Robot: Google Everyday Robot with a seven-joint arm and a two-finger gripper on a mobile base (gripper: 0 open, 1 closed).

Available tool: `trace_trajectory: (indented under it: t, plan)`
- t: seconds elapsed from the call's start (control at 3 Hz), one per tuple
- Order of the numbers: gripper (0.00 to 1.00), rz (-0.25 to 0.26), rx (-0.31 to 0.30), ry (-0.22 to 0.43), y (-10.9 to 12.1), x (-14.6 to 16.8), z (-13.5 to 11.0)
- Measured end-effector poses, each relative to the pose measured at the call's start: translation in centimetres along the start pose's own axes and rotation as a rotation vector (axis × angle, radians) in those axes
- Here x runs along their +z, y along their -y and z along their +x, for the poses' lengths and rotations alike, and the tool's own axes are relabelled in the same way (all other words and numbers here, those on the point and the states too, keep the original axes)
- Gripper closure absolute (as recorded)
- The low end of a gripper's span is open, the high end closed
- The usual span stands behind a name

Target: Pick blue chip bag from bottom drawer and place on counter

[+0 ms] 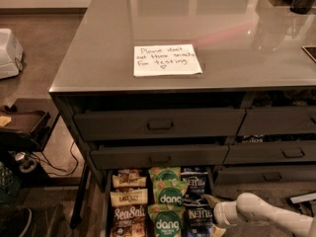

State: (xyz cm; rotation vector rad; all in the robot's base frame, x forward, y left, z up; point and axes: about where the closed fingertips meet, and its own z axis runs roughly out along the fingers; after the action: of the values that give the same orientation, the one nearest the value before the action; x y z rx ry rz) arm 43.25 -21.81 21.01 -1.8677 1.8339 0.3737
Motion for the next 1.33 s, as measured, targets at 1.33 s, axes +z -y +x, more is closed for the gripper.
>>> trace_trajectory:
  t: [1.33]
  plan:
    - [0.18,-0.057,0.130,0.004,-1.1,4.6,3.3]
